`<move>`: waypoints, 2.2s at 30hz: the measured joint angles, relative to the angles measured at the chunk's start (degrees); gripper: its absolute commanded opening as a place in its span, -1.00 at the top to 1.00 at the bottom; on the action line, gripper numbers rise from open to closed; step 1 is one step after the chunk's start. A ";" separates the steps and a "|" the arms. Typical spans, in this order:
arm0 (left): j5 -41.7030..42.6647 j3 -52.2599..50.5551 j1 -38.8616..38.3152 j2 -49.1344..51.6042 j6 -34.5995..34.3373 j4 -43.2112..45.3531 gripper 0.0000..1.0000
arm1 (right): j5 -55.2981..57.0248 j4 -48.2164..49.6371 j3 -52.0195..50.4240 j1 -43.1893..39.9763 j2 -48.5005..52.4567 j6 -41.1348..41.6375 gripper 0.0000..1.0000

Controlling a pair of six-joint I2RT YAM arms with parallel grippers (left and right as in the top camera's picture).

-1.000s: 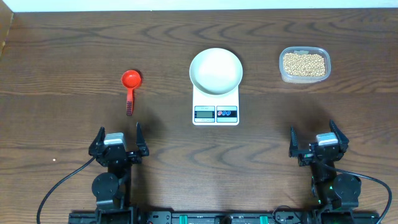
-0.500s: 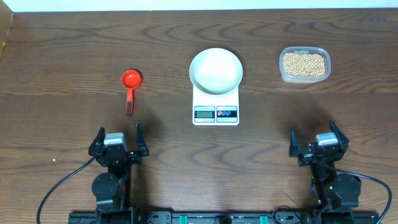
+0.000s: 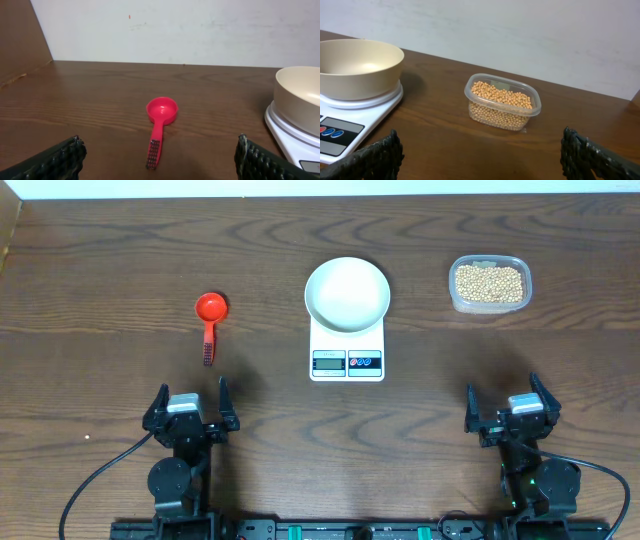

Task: Scoop item into bowl and weigh 50g on scale

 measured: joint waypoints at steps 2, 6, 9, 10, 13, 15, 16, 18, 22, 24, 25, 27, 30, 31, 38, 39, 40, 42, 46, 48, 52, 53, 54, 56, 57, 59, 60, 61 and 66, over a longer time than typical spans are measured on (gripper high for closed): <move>0.00 0.00 0.00 -0.02 0.00 0.00 -0.94 | 0.00 0.00 0.00 0.00 0.00 0.02 -0.98; 0.00 0.00 0.00 0.00 0.00 0.00 -0.94 | 0.00 0.00 0.00 0.00 0.00 0.02 -0.98; 0.00 0.00 0.00 0.00 0.00 0.00 -0.94 | 0.00 0.00 0.00 0.00 0.00 0.00 -0.99; 0.00 0.00 0.00 0.00 0.00 0.00 -0.94 | 0.02 0.00 0.00 0.00 0.00 0.00 -0.98; 0.00 0.00 0.00 0.00 0.00 0.00 -0.94 | 0.00 0.00 0.00 0.00 0.00 0.00 -0.99; 0.00 0.02 0.00 0.00 0.00 0.00 -0.95 | 0.02 0.00 0.00 0.00 0.00 0.02 -0.99; 0.00 0.00 0.00 0.00 0.00 0.00 -0.94 | 0.02 0.00 0.00 0.00 0.00 0.02 -0.99; 0.00 0.00 0.00 0.00 0.00 0.00 -0.94 | 0.02 0.00 0.00 0.00 0.00 0.00 -0.99; 0.00 0.02 0.00 0.00 0.00 0.00 -0.94 | 0.00 0.00 0.00 0.00 0.00 0.00 -0.99; 0.00 0.00 0.00 0.00 0.00 0.00 -0.94 | 0.00 0.00 0.00 0.00 0.00 0.00 -0.99; 0.00 0.00 0.00 0.00 0.00 0.00 -0.94 | 0.02 0.00 0.00 0.00 0.00 0.02 -0.99; 0.00 0.00 0.00 0.00 0.00 0.00 -0.94 | 0.02 0.00 0.00 0.00 0.00 0.00 -0.99; 0.00 0.00 0.00 0.00 0.00 0.00 -0.94 | 0.00 0.00 0.00 0.00 0.00 0.00 -0.98; 0.00 0.00 0.00 0.00 0.00 0.00 -0.94 | 0.02 0.00 0.00 0.00 0.00 0.00 -0.98; 0.00 0.00 0.00 -0.02 0.00 0.00 -0.94 | 0.00 0.00 0.00 0.00 0.00 0.00 -0.99; 0.00 0.00 0.00 0.00 0.00 0.00 -0.95 | 0.00 0.00 0.00 0.00 0.00 0.00 -0.99; 0.00 0.00 0.00 0.00 0.00 0.00 -0.94 | 0.02 0.00 0.00 0.00 0.00 0.00 -0.99; 0.00 0.00 0.00 -0.02 0.00 0.00 -0.94 | 0.02 0.00 0.00 0.00 0.00 0.00 -0.99; 0.02 0.00 0.00 0.00 0.00 0.00 -0.95 | 0.00 0.00 0.00 0.00 0.00 0.00 -0.99; 0.02 0.02 0.00 0.00 0.00 0.00 -0.94 | 0.02 0.00 0.00 0.00 0.00 0.00 -0.99; 0.00 0.00 0.00 0.00 0.00 0.00 -0.94 | 0.00 0.00 0.00 0.00 0.00 0.00 -0.98; 0.02 0.00 0.00 0.00 0.00 0.00 -0.94 | 0.00 0.00 0.00 0.00 0.00 0.00 -0.99; 0.02 0.00 0.00 0.00 0.00 0.00 -0.94 | 0.00 0.00 0.00 0.00 0.00 0.02 -0.98; 0.02 0.00 0.00 0.00 0.00 0.02 -0.94 | 0.00 0.00 0.00 0.00 0.00 0.00 -0.99; 0.07 0.00 0.00 0.00 0.00 0.02 -0.94 | 0.00 0.00 0.00 0.00 0.00 0.00 -0.99; 0.24 0.00 0.00 0.00 0.00 0.02 -0.96 | 0.02 0.00 0.00 0.00 0.00 0.00 -0.99; 0.24 0.00 0.00 0.00 0.00 0.02 -0.94 | 0.00 0.00 0.00 0.00 0.00 0.00 -0.99; 0.26 0.00 0.00 0.00 0.00 0.02 -0.94 | 0.00 0.00 0.00 0.00 0.00 0.00 -0.98; 1.31 0.07 0.00 0.15 2.08 0.07 -0.95 | 0.02 0.00 0.00 0.00 0.00 0.00 -0.99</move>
